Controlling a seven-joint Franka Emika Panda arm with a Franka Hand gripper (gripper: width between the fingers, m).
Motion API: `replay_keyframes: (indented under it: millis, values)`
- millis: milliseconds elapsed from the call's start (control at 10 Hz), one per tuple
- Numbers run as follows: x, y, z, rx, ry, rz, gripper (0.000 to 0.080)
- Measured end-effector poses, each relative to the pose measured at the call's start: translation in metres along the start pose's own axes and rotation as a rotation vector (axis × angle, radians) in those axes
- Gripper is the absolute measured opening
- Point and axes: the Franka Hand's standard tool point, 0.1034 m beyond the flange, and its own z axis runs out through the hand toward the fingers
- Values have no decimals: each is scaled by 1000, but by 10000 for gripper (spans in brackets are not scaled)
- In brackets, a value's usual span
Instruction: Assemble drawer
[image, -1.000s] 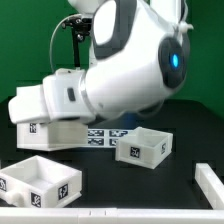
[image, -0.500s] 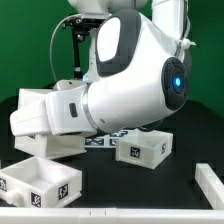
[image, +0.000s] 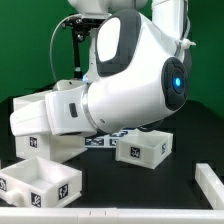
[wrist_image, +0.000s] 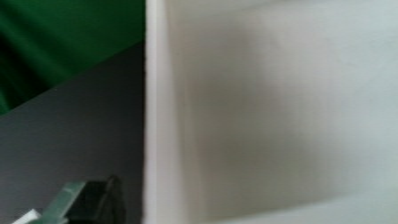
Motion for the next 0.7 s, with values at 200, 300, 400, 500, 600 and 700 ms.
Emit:
replay_keyframes:
  millis: [200, 300, 400, 500, 600, 700]
  values:
    - [3, 2, -25, -27, 13, -3, 638]
    - [1, 3, -34, -36, 15, -4, 638]
    - [-2, 7, -43, -27, 25, -11, 648]
    - [-10, 12, -52, -18, 43, -10, 648]
    - [-20, 18, -58, -13, 54, -5, 649]
    - [-28, 25, -60, -7, 73, -16, 649]
